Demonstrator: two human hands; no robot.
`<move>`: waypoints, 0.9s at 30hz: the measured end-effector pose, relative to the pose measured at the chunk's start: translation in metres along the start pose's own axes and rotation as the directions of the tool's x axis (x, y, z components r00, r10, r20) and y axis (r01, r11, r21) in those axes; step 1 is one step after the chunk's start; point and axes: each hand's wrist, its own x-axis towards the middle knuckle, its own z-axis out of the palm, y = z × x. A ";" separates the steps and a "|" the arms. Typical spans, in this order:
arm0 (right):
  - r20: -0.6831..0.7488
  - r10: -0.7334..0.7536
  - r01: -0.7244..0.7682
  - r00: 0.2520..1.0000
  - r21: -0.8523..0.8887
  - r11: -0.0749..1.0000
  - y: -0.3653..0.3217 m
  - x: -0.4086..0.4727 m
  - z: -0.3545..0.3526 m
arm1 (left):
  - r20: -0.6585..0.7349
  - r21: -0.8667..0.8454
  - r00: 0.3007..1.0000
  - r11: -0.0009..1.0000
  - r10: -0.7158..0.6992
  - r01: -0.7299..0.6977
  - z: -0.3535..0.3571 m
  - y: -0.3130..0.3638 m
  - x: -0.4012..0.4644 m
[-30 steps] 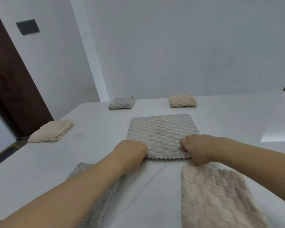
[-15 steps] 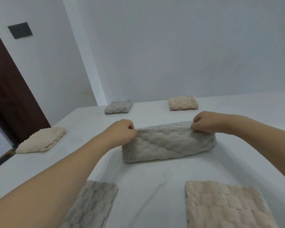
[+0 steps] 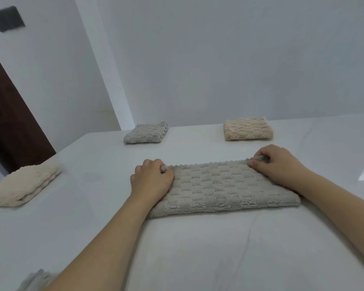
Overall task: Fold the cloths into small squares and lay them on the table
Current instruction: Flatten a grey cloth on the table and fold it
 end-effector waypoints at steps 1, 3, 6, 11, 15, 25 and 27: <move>0.015 0.002 -0.002 1.000 0.025 1.000 0.000 0.000 -0.001 | 0.005 -0.017 1.000 1.000 0.008 -0.008 -0.001 0.000 0.001; 0.025 -0.003 0.002 1.000 0.047 0.999 0.001 0.001 -0.002 | 0.008 -0.028 1.000 0.999 0.029 -0.029 -0.004 0.000 0.002; 0.056 -0.018 0.018 0.998 -0.005 1.000 0.000 0.002 -0.002 | 0.025 0.042 0.998 0.998 0.053 -0.054 -0.010 0.002 0.002; 0.120 -0.001 0.010 0.993 -0.069 0.998 -0.005 0.001 -0.003 | 0.042 0.037 0.996 0.996 0.081 -0.083 -0.011 0.006 0.005; 0.112 -0.017 0.030 0.994 -0.114 0.993 -0.007 0.003 -0.002 | 0.092 -0.078 0.995 0.996 0.046 -0.039 -0.010 0.007 0.004; 0.147 0.019 -0.074 0.989 0.379 0.922 0.000 0.002 -0.003 | 0.061 -0.079 0.988 0.988 0.140 -0.135 -0.009 0.005 0.003; 0.122 0.020 -0.062 0.992 0.348 0.935 0.000 0.003 -0.002 | 0.081 -0.052 0.986 0.989 0.143 -0.139 -0.008 0.004 0.004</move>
